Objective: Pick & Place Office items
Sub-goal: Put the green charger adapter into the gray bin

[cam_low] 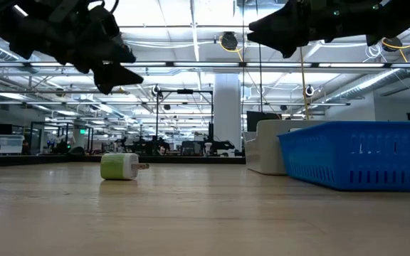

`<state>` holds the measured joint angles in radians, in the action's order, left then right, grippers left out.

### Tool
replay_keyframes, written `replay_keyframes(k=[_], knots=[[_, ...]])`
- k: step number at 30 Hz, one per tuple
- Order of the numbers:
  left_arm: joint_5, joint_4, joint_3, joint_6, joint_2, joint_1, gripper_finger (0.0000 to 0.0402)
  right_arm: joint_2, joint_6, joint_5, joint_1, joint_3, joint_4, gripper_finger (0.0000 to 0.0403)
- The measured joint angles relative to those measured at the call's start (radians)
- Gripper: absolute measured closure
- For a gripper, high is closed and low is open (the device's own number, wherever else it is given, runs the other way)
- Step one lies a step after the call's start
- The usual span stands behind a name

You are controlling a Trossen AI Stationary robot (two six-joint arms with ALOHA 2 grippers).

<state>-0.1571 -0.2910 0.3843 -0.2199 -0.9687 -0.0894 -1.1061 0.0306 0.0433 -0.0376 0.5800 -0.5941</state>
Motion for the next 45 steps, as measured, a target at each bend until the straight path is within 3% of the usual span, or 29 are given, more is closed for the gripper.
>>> replay_keyframes(k=[10,19,27,45], knots=[[0.095,-0.1,0.0,0.072,-0.23,0.237,0.0133,0.0,-0.011,-0.023,0.0,0.0,0.001,0.0234],[0.213,-0.082,0.065,0.129,-0.386,0.386,0.0133,0.0,-0.015,-0.022,0.0,0.0,0.0,0.0234],[0.299,-0.063,0.072,0.128,-0.48,0.402,0.0133,0.0,-0.015,-0.022,0.0,0.0,0.001,0.0234],[0.296,-0.094,0.073,0.087,-0.646,0.403,0.0133,0.0,-0.015,-0.022,0.0,0.0,0.001,0.0236]])
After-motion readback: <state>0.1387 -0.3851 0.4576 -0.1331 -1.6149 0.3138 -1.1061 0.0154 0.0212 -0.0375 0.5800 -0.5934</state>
